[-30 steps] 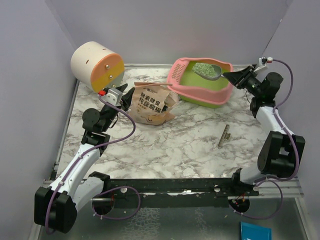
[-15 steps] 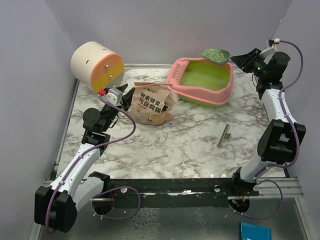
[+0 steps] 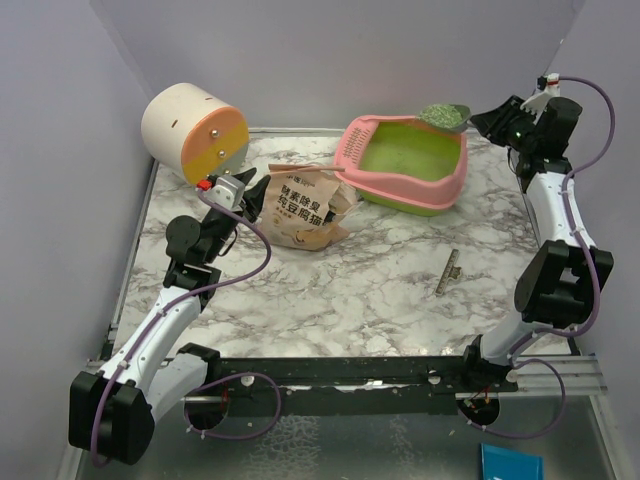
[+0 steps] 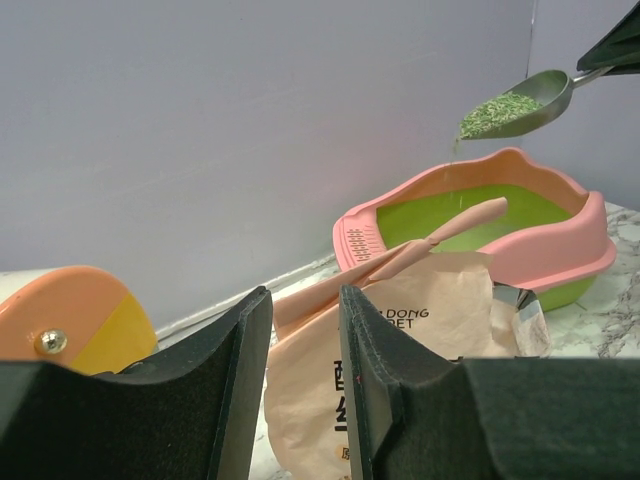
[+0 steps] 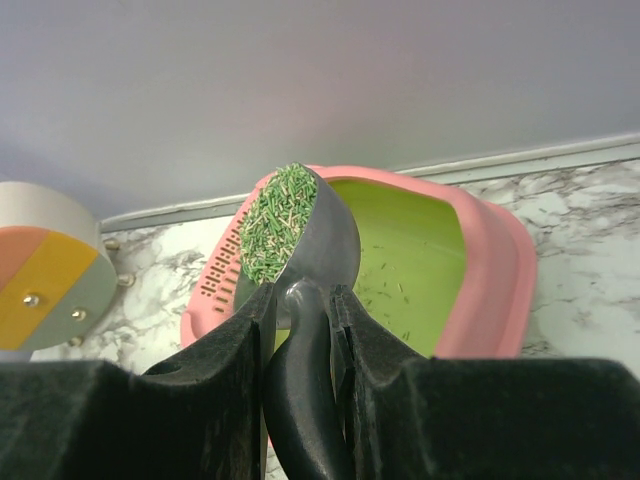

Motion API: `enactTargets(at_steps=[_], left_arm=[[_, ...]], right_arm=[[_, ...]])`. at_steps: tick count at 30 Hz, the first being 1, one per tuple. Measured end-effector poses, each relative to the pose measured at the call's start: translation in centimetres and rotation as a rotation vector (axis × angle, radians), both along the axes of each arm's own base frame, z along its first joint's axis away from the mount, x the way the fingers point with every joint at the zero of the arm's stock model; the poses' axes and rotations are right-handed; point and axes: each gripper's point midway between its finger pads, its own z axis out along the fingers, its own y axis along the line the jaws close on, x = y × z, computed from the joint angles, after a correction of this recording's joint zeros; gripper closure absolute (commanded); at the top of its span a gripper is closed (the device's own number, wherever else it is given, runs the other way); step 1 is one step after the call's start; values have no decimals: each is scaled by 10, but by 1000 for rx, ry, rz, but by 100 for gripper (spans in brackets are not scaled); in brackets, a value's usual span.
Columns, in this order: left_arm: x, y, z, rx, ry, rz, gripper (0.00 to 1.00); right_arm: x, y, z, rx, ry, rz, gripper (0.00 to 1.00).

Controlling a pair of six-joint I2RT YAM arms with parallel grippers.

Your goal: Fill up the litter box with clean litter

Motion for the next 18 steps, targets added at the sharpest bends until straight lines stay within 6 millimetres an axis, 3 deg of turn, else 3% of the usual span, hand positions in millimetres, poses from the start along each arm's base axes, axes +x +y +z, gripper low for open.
enactTargets(at_steps=[11, 18], left_arm=[[1, -1, -2, -1, 7, -1, 64], [1, -1, -2, -2, 7, -2, 64]], right_arm=[[-4, -15, 20, -109, -32, -80, 99], [-11, -14, 31, -170, -41, -107, 99]])
